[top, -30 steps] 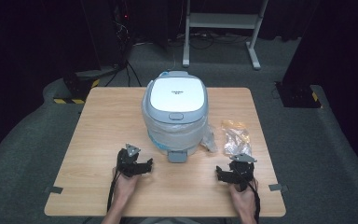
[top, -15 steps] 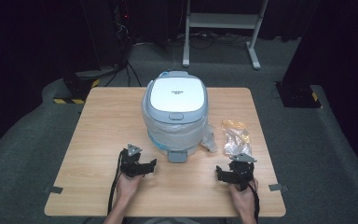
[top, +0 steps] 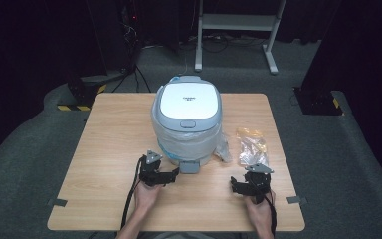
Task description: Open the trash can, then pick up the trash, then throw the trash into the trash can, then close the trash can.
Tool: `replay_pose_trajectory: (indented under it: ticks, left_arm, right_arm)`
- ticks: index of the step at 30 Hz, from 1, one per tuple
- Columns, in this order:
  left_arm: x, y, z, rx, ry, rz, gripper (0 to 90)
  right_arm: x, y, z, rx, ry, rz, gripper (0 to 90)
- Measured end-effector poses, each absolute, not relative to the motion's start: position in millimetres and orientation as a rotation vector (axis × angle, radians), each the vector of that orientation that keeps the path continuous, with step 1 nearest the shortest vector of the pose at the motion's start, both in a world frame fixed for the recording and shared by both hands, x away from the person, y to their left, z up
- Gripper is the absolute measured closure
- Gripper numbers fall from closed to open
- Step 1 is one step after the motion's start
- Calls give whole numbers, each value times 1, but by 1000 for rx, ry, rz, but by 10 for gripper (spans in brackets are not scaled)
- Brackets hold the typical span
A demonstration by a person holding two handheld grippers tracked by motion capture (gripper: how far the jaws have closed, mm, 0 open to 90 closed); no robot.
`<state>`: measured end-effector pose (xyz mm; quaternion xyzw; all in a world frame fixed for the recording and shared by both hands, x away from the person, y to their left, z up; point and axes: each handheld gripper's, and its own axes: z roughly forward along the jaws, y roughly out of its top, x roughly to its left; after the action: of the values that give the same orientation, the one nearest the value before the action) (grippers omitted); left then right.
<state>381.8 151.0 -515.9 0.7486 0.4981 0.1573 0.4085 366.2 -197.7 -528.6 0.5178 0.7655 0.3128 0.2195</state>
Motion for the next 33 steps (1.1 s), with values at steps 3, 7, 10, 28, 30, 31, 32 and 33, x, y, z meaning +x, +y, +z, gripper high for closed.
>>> replay_pose_trajectory:
  ticks: [3, 7, 10, 28, 30, 31, 32, 33]
  left_arm:
    - [384, 144, -515, 1892, 1244, 415, 88]
    - [388, 134, -514, 1887, 1251, 413, 75]
    - [390, 127, -514, 1887, 1251, 438, 71]
    - [399, 124, -521, 1889, 1252, 453, 19]
    - [400, 125, -523, 1876, 1251, 438, 7]
    - [400, 125, -523, 1876, 1251, 438, 7]
    - [401, 127, -525, 1859, 1256, 415, 7]
    - [401, 127, -525, 1859, 1256, 415, 7]
  right_arm:
    - [366, -198, -529, 1433, 2116, 866, 114]
    - [366, -197, -529, 1433, 2117, 868, 116]
    - [366, -198, -529, 1426, 2119, 869, 118]
    - [366, -198, -529, 1421, 2121, 869, 123]
    - [366, -198, -529, 1421, 2121, 868, 123]
    - [366, -198, -529, 1421, 2121, 868, 123]
    - [366, -198, -529, 1421, 2121, 869, 125]
    - [366, -198, -529, 1421, 2121, 869, 125]
